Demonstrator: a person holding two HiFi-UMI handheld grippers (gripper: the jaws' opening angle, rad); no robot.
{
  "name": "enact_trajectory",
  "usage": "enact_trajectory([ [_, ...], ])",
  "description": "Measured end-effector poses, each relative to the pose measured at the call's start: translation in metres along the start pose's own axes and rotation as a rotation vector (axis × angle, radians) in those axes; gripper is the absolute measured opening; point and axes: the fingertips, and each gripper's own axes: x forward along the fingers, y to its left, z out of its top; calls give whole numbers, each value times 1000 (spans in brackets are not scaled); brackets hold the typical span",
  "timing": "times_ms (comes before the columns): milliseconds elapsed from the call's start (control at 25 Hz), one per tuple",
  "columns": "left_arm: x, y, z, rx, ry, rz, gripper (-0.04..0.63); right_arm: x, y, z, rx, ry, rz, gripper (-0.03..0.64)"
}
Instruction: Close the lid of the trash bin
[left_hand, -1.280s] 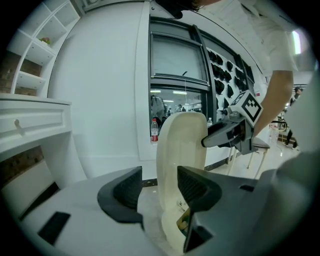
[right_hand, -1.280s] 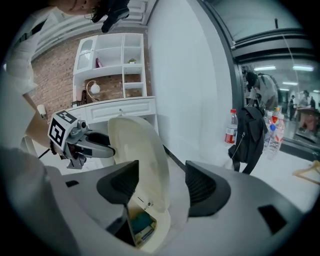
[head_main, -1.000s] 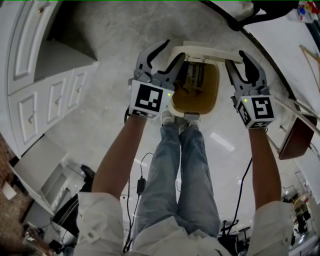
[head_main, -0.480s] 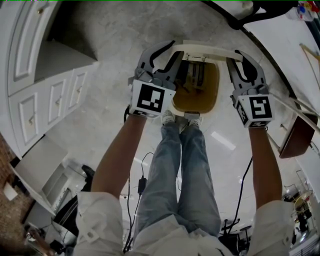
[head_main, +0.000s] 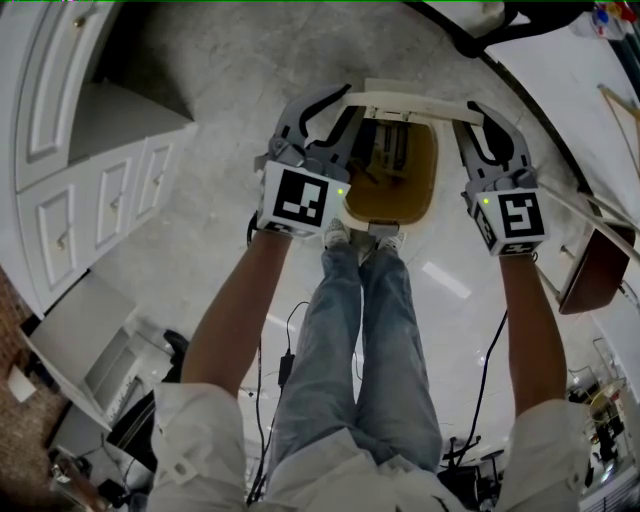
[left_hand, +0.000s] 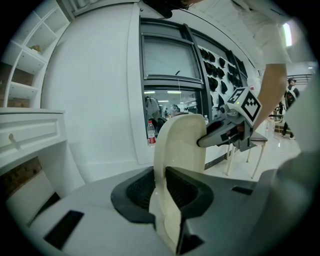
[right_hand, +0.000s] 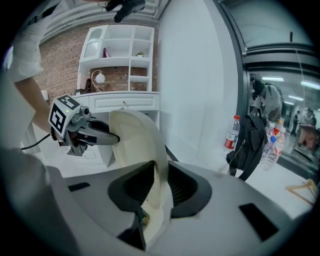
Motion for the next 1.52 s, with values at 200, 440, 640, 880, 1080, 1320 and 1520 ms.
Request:
enact_trajectory([
  [200,-4,-5,-2,18,7,-17,86,-5,5,-5,-15,23,21,95],
  [440,-10,-11,-2,40,10,-41,83,-10,10,-5,-16,12,24,94],
  [640,-17,-21,-7,73,30,-83,75,-20,18,-19,-36,55,50,91],
  [880,-27,-30,-12,94,46,-111,72,-27,27,-22,-29,68,60,91],
  [1080,-34,-38,-19,98,62,-120,71,-31,34,-22,-51,36,69,91],
  [1320,-40,-47,-25,136,74,-135,71,-37,43,-31,-67,54,73,91],
  [1520,-43,-53,-30,167,86,-153,72,-39,46,-35,-77,60,78,92],
])
